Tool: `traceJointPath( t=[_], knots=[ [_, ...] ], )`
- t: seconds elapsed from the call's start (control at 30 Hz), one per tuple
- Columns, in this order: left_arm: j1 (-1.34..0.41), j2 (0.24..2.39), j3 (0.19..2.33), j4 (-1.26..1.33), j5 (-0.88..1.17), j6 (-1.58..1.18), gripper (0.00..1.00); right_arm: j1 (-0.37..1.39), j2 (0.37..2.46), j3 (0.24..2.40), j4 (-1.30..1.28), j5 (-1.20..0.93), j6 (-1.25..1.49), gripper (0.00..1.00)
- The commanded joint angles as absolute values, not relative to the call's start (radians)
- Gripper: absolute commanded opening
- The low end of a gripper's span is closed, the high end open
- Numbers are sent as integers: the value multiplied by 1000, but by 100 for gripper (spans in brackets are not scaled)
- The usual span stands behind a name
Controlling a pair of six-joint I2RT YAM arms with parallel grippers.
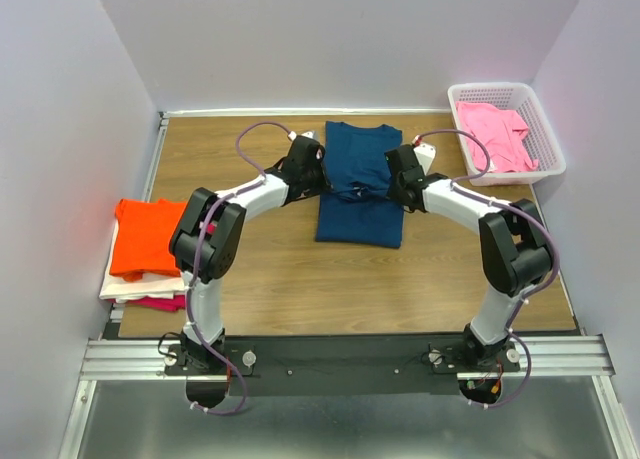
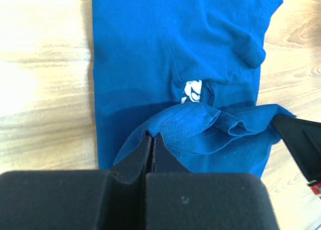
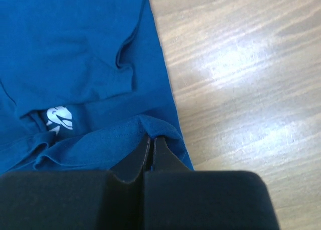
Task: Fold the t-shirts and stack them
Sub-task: Fold the tshirt
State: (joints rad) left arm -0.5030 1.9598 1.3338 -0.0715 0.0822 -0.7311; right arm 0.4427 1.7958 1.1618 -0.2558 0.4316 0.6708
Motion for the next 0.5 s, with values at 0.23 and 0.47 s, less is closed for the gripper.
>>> traceJointPath(
  t=[0.23,0.47],
  knots=[
    [-463,2008,1400,-43,124,-696,21,396,1865,1261,-222,336,597,24],
    [-430,1922,1384,-48,112,-672,71,388,1826,1286,-224,316,535,59]
  ],
)
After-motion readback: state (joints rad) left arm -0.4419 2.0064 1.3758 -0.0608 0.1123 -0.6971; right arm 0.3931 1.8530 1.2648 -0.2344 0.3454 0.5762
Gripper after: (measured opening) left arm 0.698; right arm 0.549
